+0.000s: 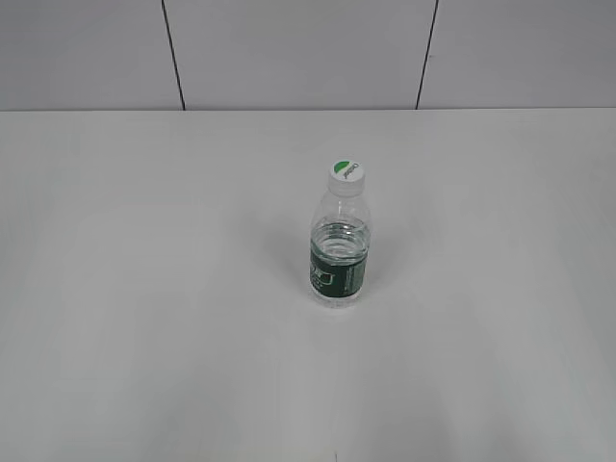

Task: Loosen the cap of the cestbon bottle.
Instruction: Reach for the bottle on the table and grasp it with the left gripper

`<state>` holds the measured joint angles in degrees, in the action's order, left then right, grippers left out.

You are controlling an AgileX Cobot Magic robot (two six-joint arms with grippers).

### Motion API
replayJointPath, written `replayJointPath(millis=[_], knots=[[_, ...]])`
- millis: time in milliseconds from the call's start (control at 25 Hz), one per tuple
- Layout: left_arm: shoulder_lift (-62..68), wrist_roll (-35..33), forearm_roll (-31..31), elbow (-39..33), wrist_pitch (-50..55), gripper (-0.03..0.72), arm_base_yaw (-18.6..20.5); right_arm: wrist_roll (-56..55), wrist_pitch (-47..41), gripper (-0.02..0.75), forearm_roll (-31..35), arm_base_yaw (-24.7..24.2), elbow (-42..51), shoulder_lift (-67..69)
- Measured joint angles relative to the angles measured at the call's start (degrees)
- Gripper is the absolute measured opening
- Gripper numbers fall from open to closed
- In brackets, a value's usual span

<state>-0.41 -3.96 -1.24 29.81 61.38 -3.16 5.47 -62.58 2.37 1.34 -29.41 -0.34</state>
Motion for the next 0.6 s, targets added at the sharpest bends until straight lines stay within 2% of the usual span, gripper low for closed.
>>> replayJointPath(millis=[600], knots=[[0.00, 0.00, 0.00, 0.00, 0.00, 0.275, 0.00, 0.00, 0.00, 0.443, 0.00, 0.00, 0.00, 0.00]])
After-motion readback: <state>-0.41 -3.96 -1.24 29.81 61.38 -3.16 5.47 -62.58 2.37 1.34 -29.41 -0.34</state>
